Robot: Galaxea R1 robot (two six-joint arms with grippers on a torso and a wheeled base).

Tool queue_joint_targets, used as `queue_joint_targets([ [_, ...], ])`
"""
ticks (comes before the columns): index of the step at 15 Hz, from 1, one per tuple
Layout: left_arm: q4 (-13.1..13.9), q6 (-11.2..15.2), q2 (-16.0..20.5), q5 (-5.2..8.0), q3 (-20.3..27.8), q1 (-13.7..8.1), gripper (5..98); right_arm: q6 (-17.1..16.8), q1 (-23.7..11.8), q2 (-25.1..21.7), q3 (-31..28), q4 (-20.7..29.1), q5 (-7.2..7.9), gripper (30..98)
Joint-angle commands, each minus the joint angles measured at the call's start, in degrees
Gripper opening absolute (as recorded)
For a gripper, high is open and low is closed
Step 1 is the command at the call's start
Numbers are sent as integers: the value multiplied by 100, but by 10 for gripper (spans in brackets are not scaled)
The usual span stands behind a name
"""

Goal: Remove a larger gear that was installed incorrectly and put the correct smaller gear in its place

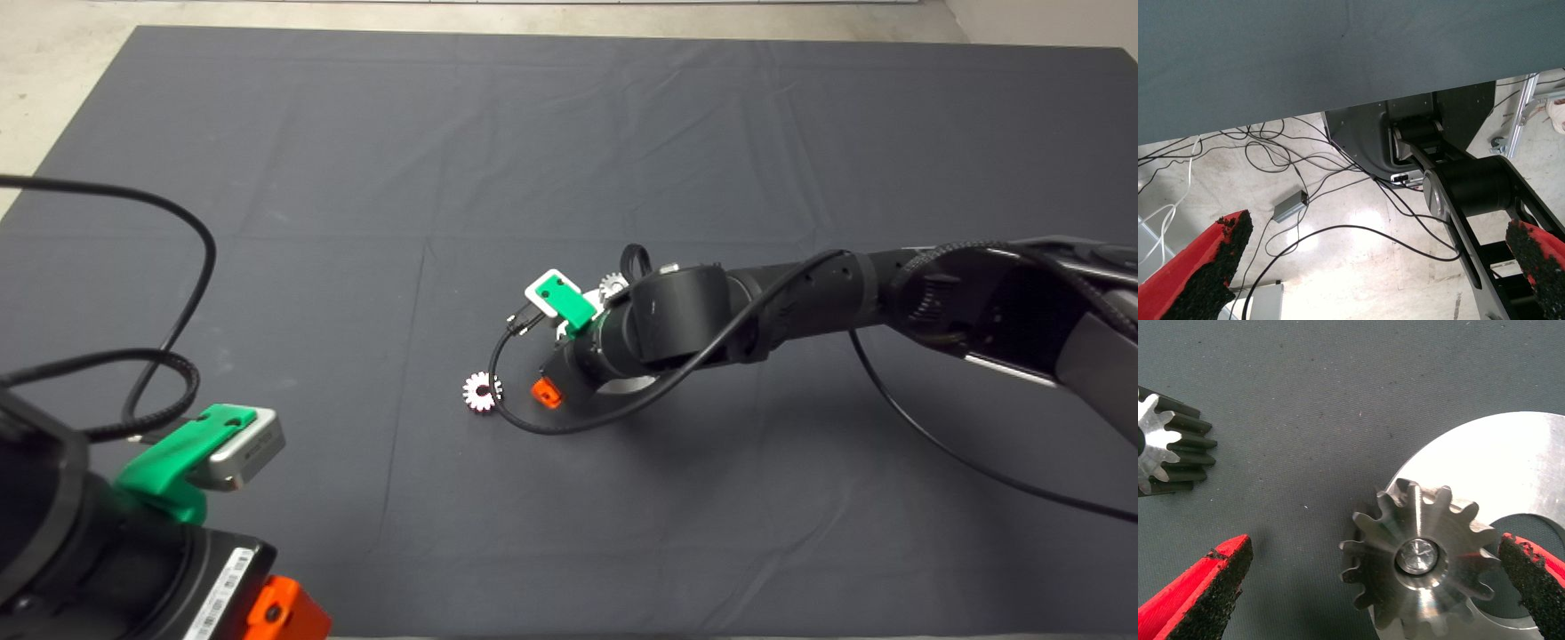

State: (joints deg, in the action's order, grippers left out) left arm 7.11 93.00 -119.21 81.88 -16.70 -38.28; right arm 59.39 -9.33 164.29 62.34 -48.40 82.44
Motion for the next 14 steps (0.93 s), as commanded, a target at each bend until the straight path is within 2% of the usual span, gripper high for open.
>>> queue_joint_targets([
  [1, -4, 43, 16, 21, 90, -14, 976, -42, -122, 38, -8, -170, -36, 974],
  [4, 1, 43, 24, 21, 90, -13, 976, -51, -131, 30, -4, -170, -36, 948],
  [5, -8, 43, 20, 21, 90, -13, 976, -42, -134, 21, -4, -179, -36, 913],
  [8, 1, 43, 24, 21, 90, -13, 976, -51, -131, 17, -4, -179, -36, 887],
  [9, 1, 43, 24, 21, 90, -13, 976, -51, -131, 12, -4, -179, -36, 852],
  [12, 1, 43, 24, 21, 90, -13, 976, -50, -126, -32, 66, -188, -36, 847],
  [14, 1, 43, 24, 21, 90, -13, 976, -33, -122, -49, 75, -188, -27, 798],
])
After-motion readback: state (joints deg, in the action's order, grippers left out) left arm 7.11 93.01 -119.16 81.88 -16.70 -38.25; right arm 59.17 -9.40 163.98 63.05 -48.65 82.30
